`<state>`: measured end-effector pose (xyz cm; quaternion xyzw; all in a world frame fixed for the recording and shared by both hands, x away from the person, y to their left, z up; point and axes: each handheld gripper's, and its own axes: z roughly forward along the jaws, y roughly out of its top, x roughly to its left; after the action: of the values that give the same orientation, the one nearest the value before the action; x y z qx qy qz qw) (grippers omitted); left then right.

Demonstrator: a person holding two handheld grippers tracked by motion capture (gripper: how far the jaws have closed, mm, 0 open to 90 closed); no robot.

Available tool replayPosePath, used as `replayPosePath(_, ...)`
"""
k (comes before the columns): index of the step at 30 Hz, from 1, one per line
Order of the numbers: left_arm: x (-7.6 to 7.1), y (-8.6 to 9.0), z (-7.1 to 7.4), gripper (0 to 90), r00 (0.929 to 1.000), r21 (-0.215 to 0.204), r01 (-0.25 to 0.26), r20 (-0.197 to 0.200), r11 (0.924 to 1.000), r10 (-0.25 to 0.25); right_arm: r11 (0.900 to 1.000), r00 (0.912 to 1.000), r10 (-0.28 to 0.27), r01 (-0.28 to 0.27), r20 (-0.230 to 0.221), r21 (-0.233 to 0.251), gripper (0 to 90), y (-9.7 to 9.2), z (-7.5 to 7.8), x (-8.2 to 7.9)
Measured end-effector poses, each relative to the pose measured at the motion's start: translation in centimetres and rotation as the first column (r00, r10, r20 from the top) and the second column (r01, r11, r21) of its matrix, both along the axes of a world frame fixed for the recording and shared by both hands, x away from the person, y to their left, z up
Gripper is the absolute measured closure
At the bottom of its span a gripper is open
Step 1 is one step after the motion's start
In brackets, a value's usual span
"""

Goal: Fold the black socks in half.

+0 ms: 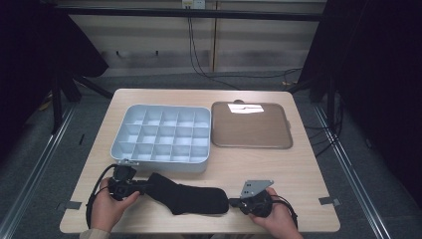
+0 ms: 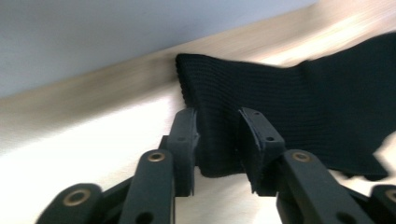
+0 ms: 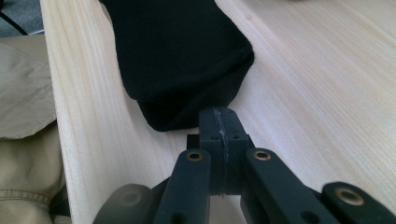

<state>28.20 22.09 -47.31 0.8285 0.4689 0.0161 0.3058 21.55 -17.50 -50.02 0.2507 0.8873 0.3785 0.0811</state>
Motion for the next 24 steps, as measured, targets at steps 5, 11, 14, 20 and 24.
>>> replayPosePath(5, 0.1, -0.3, -0.7, 59.4, 0.9999, 0.059, 0.005, 0.012, 0.9983, -0.006, 1.0, 1.0, -0.003, 0.003, 0.005, -0.009, 90.0, 0.1, 0.0, -0.1)
replayPosePath(11, 0.3, -0.4, -0.7, 75.0, 0.9998, 0.038, -0.006, -0.016, 0.9992, 0.007, 0.9999, 0.9999, -0.01, 0.01, 0.0, 0.001, 90.0, 0.0, 0.0, -0.1)
replayPosePath(14, 0.5, -0.5, -0.4, 79.6, 0.9996, 0.029, -0.016, -0.025, 0.9995, 0.017, 0.9999, 0.9999, -0.015, 0.015, -0.002, 0.003, 90.0, 0.1, 0.0, -0.1)
replayPosePath(20, 0.0, -0.4, 2.1, 81.1, 0.9999, -0.021, -0.014, 0.001, 0.9997, 0.014, 0.9998, 0.9999, -0.016, 0.016, -0.004, 0.01, 90.0, 0.2, -0.1, -0.1)
replayPosePath(24, -0.4, -0.9, 2.8, 81.2, 0.9999, -0.016, -0.002, -0.011, 0.9999, 0.002, 0.9997, 0.9998, -0.019, 0.02, -0.006, 0.015, 90.0, 0.2, -0.1, 0.0)
